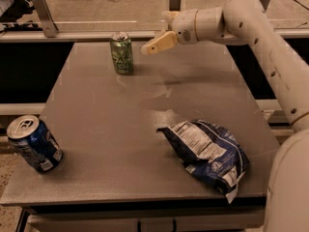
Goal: Knock green can over
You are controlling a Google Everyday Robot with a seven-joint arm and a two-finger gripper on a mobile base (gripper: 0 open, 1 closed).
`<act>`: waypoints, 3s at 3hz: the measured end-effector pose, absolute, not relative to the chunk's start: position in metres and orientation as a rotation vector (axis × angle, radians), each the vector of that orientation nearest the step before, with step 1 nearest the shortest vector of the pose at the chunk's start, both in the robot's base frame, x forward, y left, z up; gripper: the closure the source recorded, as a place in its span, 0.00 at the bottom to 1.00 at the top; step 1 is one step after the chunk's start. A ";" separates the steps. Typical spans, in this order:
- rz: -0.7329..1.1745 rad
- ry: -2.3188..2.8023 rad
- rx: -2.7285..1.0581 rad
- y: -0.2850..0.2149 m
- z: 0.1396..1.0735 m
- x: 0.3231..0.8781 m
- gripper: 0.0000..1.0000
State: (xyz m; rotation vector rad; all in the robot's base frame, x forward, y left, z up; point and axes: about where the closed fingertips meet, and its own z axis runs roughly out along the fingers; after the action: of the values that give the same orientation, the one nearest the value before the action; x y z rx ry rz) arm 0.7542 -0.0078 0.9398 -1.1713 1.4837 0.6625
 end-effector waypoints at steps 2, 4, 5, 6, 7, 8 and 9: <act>0.845 1.430 -1.112 0.032 0.914 0.769 0.00; 0.951 1.386 -1.128 0.071 0.904 0.753 0.00; 0.951 1.386 -1.128 0.071 0.904 0.753 0.00; 0.957 1.389 -1.180 0.080 0.902 0.749 0.00; 0.963 1.387 -1.185 0.083 0.901 0.748 0.18; 0.967 1.385 -1.188 0.086 0.901 0.748 0.41; 0.975 1.377 -1.145 0.082 0.906 0.748 0.65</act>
Offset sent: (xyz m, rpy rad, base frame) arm 0.0117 0.0344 -0.0183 0.1154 0.0491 0.0644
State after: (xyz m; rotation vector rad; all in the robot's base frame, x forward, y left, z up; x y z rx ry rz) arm 0.7484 0.0824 0.9057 -1.1455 1.3766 0.9746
